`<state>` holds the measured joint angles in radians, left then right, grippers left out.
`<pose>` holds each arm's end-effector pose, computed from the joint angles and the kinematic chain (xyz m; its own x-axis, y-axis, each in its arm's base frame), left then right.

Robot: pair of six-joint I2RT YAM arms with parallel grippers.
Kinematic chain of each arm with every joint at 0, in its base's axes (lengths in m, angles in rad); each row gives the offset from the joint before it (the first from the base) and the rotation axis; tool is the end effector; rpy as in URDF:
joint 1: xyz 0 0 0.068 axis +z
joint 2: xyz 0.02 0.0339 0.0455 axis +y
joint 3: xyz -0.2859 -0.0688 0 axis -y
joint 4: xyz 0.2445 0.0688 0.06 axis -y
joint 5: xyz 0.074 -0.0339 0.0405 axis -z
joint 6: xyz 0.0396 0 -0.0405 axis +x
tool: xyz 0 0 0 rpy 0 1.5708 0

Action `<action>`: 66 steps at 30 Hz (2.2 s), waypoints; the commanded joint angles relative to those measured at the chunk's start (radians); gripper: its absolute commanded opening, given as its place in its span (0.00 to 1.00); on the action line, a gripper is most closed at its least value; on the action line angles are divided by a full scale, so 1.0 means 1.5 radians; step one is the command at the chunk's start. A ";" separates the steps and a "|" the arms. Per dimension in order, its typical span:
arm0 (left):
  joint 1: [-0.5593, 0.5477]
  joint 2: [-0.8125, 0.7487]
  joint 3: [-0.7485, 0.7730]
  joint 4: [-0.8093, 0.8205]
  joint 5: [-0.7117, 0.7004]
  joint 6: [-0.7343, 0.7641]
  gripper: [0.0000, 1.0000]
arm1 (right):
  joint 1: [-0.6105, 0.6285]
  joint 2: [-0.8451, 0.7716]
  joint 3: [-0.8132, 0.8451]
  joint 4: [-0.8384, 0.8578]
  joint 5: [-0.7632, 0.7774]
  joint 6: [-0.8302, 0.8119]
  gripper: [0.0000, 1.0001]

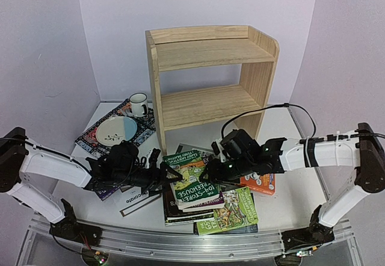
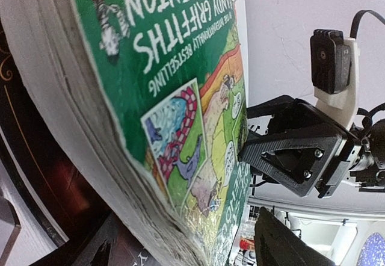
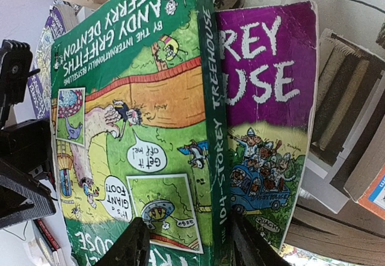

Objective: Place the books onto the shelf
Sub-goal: Pick up the book from the book pile, then pass from the left arm to the right

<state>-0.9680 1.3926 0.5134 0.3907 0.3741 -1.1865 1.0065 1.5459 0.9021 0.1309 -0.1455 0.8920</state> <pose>0.1408 -0.2301 0.1928 -0.9802 -0.0979 -0.1721 0.1094 0.4566 -0.8829 0.1786 0.2930 0.2450 -0.8681 0.0685 -0.4917 -0.3631 0.5879 0.7228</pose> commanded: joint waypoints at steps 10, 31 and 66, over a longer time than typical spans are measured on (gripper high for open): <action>-0.003 0.010 0.041 0.062 -0.016 -0.001 0.56 | 0.004 0.003 -0.027 -0.022 -0.020 0.022 0.46; -0.002 -0.218 0.031 0.062 -0.006 0.094 0.14 | 0.003 -0.202 -0.031 -0.019 -0.023 -0.008 0.91; -0.002 -0.261 0.106 0.061 0.066 0.164 0.13 | 0.003 -0.272 -0.040 0.081 -0.109 0.066 0.66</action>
<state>-0.9695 1.0490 0.6018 0.3648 0.4710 -0.9755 1.0052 1.1738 0.9198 0.0790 -0.2742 0.8237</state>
